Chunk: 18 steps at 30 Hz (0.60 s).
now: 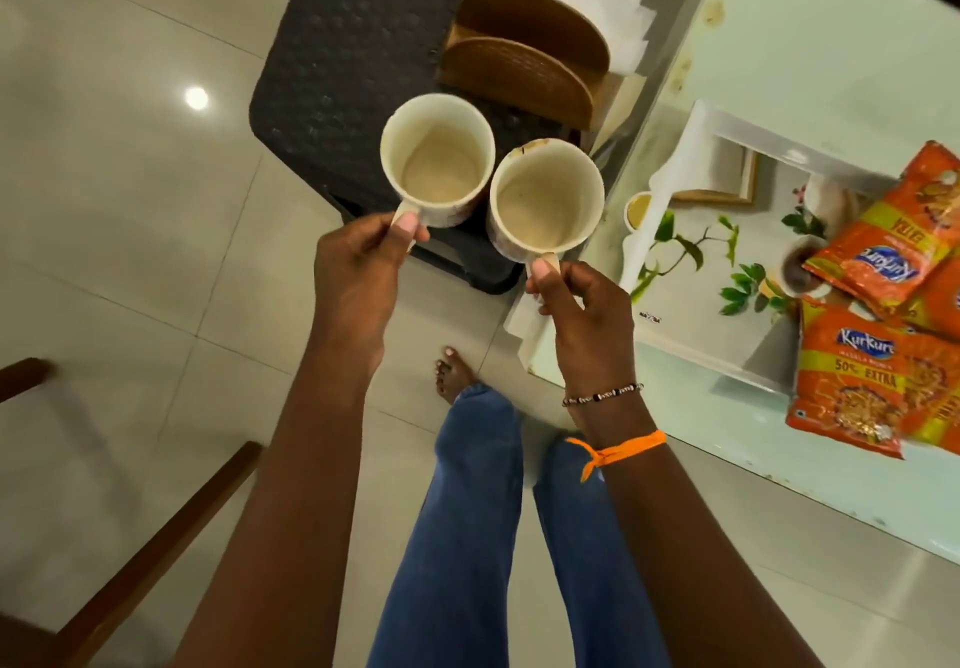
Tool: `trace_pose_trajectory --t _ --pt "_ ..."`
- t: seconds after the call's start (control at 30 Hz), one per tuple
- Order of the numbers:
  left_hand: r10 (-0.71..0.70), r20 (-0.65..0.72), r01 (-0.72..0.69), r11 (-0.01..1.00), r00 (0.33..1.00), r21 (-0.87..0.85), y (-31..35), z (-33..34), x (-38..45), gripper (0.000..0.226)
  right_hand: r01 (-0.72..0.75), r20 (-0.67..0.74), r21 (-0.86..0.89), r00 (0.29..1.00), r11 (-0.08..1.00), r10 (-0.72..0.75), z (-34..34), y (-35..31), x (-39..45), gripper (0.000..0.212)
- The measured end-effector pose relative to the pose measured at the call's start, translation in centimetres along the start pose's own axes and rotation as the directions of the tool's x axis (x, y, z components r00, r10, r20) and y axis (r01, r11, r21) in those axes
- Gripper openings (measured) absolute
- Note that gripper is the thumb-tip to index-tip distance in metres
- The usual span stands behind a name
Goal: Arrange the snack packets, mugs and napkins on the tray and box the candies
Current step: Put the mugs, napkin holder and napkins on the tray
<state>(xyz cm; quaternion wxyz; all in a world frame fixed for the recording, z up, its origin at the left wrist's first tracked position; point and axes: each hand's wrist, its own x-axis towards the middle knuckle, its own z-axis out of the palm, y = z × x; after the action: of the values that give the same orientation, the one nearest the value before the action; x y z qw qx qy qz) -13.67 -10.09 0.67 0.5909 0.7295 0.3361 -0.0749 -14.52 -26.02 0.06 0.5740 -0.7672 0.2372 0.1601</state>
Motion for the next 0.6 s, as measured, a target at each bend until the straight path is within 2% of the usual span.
trace_pose_trajectory --t 0.2,0.4,0.6 --pt "-0.021 0.071 0.016 0.997 0.997 0.074 -2.1 3.0 -6.7 0.014 0.019 -0.084 -0.081 0.996 0.997 -0.026 -7.1 2.4 -3.3 0.021" --pt "-0.055 0.198 0.051 0.998 0.979 0.025 -1.7 9.7 -11.3 0.014 0.02 -0.228 -0.068 0.973 0.997 -0.035 -13.4 5.4 -4.3 0.025" --pt "-0.068 0.208 0.072 0.997 0.976 -0.012 -2.1 16.0 -13.1 0.014 -0.042 -0.299 -0.062 0.954 0.997 0.022 -16.9 7.7 -3.2 0.027"
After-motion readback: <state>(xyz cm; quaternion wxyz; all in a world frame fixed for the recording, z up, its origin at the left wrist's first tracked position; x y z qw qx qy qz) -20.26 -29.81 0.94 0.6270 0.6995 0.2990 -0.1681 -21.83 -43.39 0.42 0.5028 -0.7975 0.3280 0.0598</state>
